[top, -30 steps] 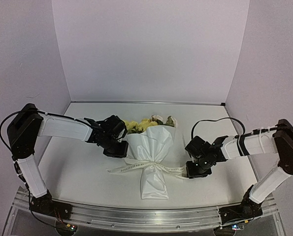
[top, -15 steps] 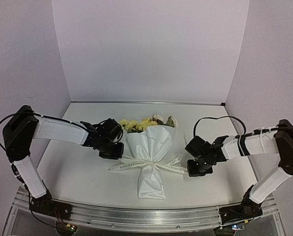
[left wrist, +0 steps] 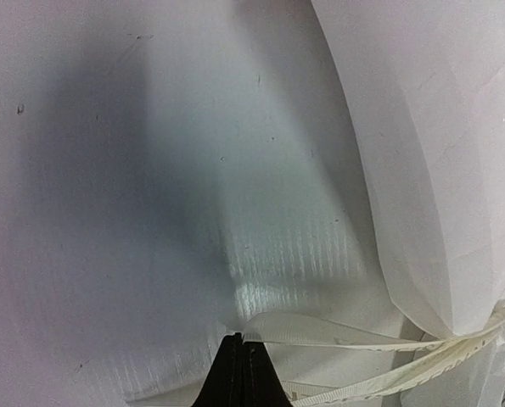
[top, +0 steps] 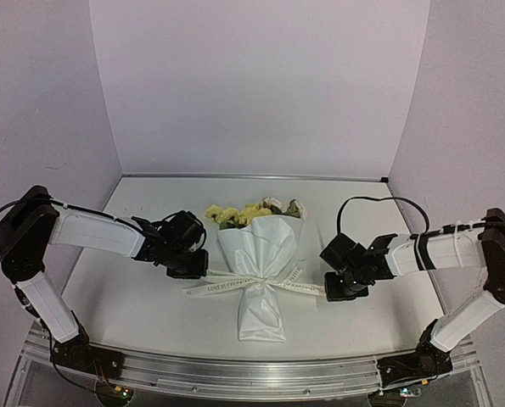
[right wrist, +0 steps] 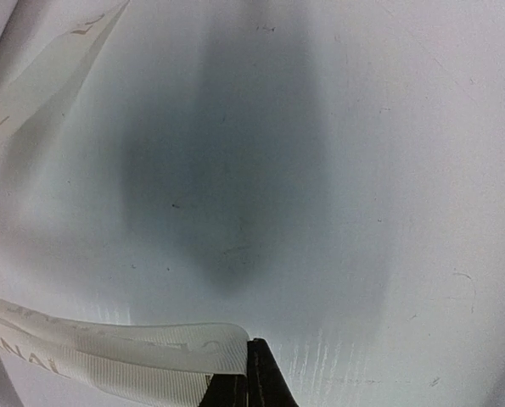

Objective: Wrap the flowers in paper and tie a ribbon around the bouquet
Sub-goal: Tie the half-tied ribbon around the folded bouquet.

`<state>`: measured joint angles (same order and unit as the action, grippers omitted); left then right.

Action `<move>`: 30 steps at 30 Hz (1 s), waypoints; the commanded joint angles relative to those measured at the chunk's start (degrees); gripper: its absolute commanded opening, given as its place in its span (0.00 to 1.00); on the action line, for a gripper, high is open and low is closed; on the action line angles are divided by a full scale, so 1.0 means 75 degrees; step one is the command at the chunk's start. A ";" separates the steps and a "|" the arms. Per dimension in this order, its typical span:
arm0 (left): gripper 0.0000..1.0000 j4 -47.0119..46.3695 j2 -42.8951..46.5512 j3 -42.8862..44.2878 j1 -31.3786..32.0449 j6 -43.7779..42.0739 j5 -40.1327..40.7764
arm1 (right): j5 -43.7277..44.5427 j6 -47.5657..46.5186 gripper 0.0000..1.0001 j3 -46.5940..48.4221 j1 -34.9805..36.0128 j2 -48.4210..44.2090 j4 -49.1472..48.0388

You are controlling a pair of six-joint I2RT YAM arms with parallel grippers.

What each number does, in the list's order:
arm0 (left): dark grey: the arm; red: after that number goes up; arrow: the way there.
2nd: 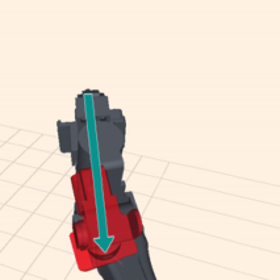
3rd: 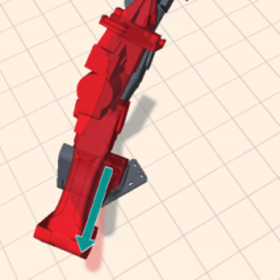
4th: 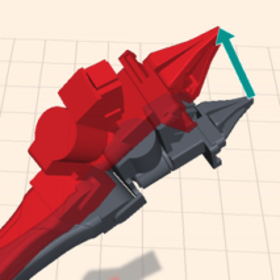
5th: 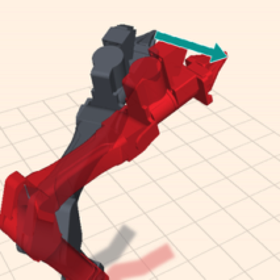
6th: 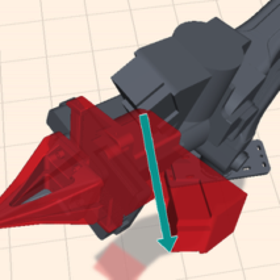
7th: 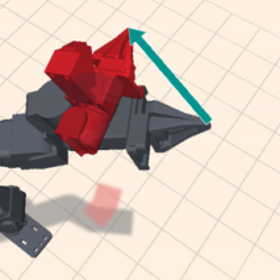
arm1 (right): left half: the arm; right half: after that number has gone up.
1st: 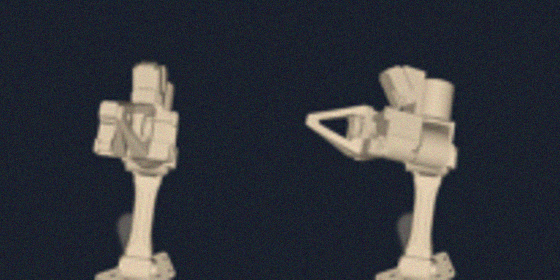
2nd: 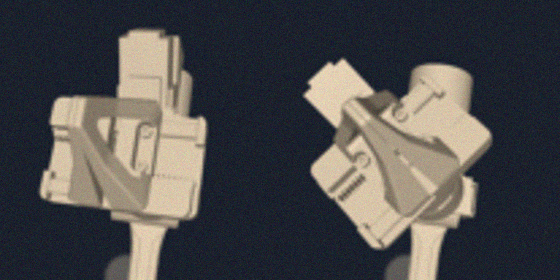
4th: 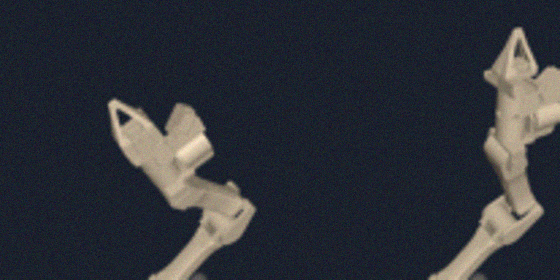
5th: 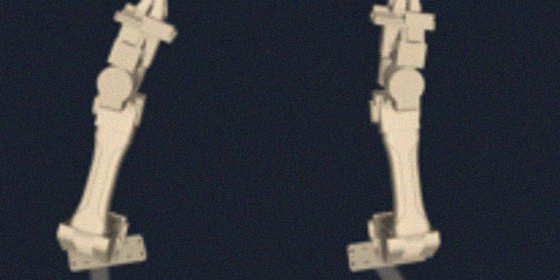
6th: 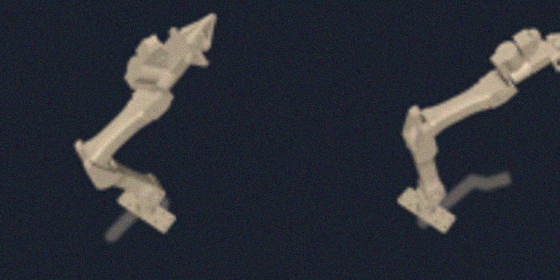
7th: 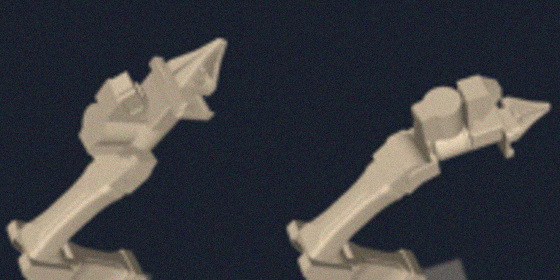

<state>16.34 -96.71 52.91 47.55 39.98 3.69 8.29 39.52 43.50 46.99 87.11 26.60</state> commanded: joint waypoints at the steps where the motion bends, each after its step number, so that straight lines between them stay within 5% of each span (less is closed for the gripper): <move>1: 0.00 0.0301 0.0546 -0.0606 -0.0456 0.0199 0.0726 | 0.1166 0.0287 0.00 -0.0380 -0.0105 -0.0158 0.0955; 12: 0.00 -0.0345 0.0982 -0.1622 -0.1425 0.0258 -0.0062 | 0.1326 0.0702 0.00 -0.0964 -0.0437 -0.0410 0.0930; 24: 0.00 -0.0654 0.0932 -0.1003 -0.0802 -0.0544 -0.0884 | -0.0556 -0.0324 0.00 -0.0101 -0.0037 -0.0318 0.0551; 27: 0.00 -0.0568 0.0881 -0.0867 -0.0647 -0.0560 -0.0782 | -0.0710 -0.0357 0.14 0.0085 0.0071 -0.0261 0.0566; 30: 0.11 -0.0490 0.1015 -0.0794 -0.0598 -0.0499 -0.0611 | -0.0771 -0.0361 0.27 0.0170 0.0112 -0.0278 0.0589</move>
<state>9.60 -90.43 44.41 42.66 37.21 -5.12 2.75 37.58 42.62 47.23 84.60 26.65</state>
